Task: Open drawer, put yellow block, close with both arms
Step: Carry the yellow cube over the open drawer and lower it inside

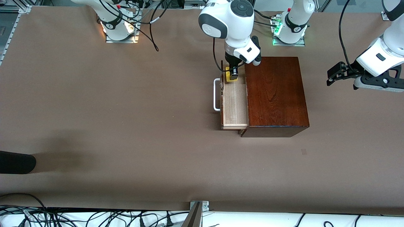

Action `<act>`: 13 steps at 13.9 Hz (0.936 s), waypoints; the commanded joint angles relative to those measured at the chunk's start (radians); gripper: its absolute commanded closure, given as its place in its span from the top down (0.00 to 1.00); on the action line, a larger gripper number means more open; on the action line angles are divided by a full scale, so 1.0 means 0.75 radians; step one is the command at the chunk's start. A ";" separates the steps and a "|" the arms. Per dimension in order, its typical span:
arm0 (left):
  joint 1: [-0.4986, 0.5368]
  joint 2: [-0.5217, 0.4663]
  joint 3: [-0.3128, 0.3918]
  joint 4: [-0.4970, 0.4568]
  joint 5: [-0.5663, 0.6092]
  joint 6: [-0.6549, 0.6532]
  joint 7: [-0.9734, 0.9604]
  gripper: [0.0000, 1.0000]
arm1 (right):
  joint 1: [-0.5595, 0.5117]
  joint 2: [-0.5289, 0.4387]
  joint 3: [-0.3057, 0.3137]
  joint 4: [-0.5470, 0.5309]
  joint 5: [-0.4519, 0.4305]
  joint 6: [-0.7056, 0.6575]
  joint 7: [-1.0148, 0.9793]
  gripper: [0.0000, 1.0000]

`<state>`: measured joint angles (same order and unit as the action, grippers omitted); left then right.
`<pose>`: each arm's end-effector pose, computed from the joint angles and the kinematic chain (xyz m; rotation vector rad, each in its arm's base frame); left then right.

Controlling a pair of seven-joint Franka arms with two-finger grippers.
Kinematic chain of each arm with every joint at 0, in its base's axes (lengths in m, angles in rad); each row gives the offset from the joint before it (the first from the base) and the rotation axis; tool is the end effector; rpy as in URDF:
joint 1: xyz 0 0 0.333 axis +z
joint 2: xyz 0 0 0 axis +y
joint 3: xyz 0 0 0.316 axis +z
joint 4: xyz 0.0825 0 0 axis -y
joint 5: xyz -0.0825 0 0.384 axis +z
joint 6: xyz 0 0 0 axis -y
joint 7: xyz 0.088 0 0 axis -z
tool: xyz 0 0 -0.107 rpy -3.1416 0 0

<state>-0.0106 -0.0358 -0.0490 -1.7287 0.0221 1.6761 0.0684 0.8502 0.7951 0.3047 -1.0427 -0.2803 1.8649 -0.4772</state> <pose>0.5477 -0.0309 0.5784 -3.1112 0.2032 0.0264 0.3987 0.6549 0.3841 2.1487 2.2404 0.1106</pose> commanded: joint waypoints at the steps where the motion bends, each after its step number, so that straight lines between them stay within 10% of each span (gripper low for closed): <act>1: 0.004 0.007 -0.002 0.024 -0.011 -0.007 0.027 1.00 | 0.022 0.040 -0.020 0.067 -0.021 -0.024 -0.024 0.00; 13: 0.004 0.007 -0.002 0.024 -0.011 -0.012 0.027 1.00 | 0.026 0.112 -0.081 0.067 -0.023 0.037 -0.024 0.00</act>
<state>-0.0106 -0.0357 -0.0490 -1.7287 0.0221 1.6761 0.0684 0.8544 0.8668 0.2587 -1.0321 -0.2812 1.9384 -0.4795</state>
